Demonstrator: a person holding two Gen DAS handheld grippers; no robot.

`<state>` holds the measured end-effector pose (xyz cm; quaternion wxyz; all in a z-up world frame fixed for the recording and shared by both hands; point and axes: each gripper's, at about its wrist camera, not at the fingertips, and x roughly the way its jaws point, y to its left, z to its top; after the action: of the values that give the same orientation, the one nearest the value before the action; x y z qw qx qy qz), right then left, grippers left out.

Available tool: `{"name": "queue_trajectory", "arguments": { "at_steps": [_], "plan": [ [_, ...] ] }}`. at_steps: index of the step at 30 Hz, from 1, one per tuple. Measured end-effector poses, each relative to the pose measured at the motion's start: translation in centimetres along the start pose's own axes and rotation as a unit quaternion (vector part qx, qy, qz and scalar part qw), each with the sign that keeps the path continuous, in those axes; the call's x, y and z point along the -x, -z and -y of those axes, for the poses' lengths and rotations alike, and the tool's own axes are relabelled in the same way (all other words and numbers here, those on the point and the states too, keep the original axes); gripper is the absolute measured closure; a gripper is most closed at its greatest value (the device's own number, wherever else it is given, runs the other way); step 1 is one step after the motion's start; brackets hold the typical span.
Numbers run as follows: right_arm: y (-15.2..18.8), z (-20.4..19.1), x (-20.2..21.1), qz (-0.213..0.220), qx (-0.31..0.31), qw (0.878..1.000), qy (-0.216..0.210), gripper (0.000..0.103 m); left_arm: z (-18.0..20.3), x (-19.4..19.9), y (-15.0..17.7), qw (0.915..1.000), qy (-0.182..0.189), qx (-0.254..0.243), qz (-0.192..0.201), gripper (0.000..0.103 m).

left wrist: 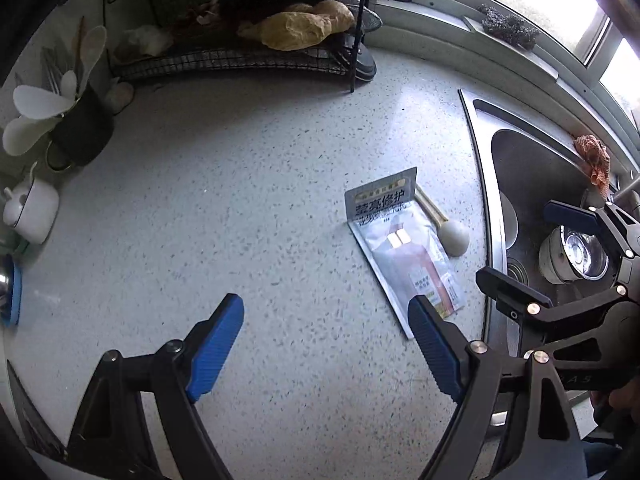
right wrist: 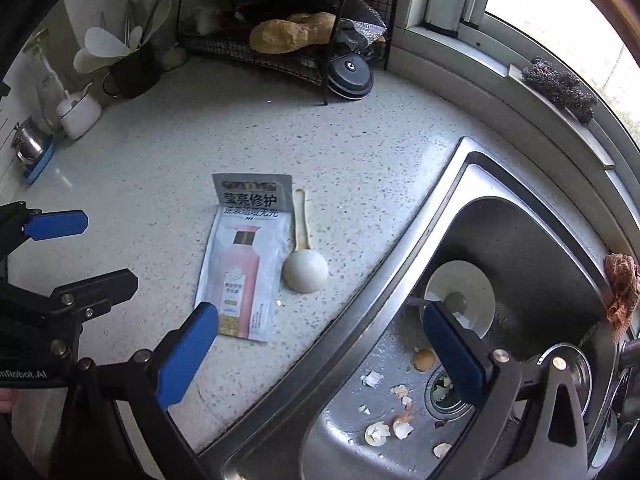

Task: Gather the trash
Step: 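Grasp the cosmetic sample packet with the left gripper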

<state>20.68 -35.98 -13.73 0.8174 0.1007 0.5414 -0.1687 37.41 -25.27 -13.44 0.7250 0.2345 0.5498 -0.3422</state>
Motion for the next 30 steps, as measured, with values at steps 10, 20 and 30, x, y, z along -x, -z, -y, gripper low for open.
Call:
{"name": "queue_trajectory", "arguments": {
  "at_steps": [10,20,30],
  "plan": [
    [-2.4,3.9,-3.2,-0.025,-0.04,0.999,-0.002,0.001,1.8,-5.5,-6.8,0.9934,0.03,-0.107,-0.027,0.02],
    [-2.4,5.3,-4.2,-0.036,-0.045,0.998,-0.004,0.001,4.0,-7.5,-7.9,0.9843,0.064,-0.162,-0.029,0.058],
    [-3.3,4.2,-4.3,-0.035,-0.038,0.998,-0.031,0.001,3.2,-6.2,-5.4,0.9913,0.071,-0.108,-0.027,0.099]
  ]
}}
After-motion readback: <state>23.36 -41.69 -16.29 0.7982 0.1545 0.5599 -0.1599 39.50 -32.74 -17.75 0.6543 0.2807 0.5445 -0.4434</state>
